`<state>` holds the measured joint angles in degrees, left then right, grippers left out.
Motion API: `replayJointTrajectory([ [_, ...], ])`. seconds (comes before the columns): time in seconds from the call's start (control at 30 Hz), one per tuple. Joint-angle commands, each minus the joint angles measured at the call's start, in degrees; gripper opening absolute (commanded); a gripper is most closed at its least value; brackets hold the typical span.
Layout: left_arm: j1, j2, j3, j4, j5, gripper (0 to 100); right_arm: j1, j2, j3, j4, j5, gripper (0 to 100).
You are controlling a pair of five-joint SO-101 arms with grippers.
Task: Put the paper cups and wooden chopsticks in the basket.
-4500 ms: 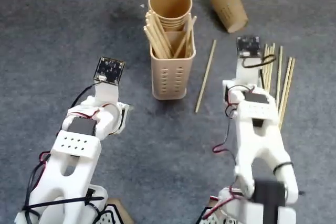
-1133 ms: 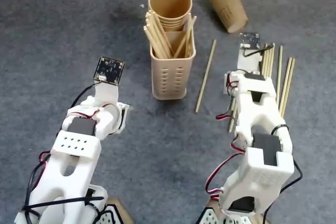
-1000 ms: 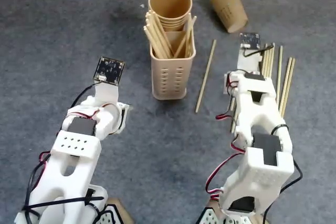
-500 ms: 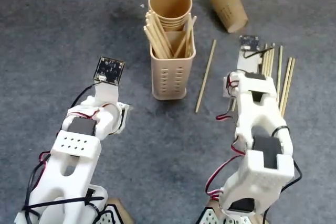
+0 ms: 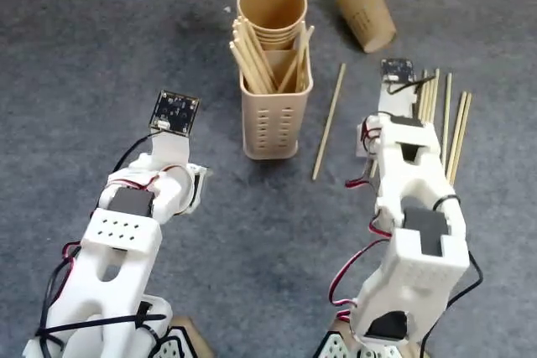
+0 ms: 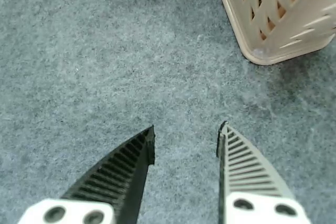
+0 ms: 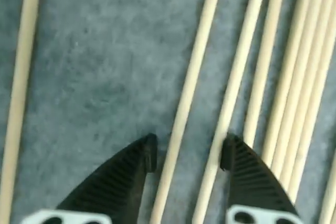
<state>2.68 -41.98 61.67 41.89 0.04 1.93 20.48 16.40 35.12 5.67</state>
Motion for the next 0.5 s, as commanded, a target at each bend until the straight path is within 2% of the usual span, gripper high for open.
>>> replayJointTrajectory([
  [0.0, 0.84, -1.27, -0.22, -1.05, -0.44, 20, 1.1, 3.3, -5.14, -1.1, -0.35, 20.1],
  [0.07, 0.84, -1.27, -0.22, -1.05, -0.44, 20, 1.19, 4.44, -7.34, -1.01, -0.35, 14.0],
  [0.13, 0.84, -1.27, -0.22, -1.05, -0.44, 20, 1.19, 4.53, -8.92, -1.01, -0.18, 0.5],
  [0.3, 0.84, -1.27, -0.22, -1.05, -0.44, 20, 1.19, 2.07, -15.6, -0.92, -0.44, 3.3],
  [0.47, 0.84, -1.27, -0.22, -1.05, -0.44, 20, 0.66, -14.46, -18.51, -0.92, -0.44, 3.3],
])
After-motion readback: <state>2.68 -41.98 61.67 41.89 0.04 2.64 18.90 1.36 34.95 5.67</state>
